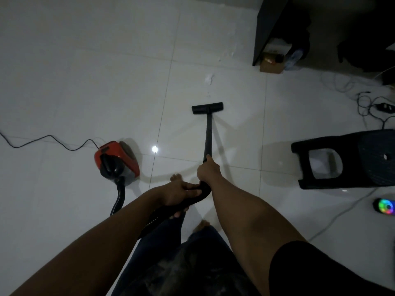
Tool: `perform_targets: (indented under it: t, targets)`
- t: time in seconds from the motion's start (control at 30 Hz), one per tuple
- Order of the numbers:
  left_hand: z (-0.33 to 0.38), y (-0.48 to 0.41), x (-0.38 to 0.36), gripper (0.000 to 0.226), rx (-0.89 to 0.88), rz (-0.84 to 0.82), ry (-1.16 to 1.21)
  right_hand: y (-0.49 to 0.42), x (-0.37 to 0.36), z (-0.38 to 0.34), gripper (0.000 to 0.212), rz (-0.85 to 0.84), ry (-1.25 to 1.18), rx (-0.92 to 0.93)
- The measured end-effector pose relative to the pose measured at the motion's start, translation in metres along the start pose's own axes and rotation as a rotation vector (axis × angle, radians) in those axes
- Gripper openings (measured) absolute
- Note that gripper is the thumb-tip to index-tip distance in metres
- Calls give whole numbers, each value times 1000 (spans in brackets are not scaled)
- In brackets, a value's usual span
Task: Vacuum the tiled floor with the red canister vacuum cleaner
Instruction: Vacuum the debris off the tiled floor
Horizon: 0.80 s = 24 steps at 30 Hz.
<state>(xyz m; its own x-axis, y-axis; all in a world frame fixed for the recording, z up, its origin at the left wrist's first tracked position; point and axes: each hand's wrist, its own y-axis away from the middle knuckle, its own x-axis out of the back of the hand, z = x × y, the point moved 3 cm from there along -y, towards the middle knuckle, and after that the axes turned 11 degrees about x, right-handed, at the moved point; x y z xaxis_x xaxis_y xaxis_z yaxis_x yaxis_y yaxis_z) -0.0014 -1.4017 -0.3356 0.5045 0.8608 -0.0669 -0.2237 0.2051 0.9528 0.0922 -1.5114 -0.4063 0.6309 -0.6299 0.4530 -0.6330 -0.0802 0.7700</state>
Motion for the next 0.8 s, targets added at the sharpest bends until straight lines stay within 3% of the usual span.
perform_targets:
  t: [0.5,0.8]
  targets:
    - [119,-13,172,56,35,-17,-60,-123,61,-144,72,-8,70,-51]
    - [223,-38,249,60,73,-4,-15,-206,135,-214,72,14,-144,-82]
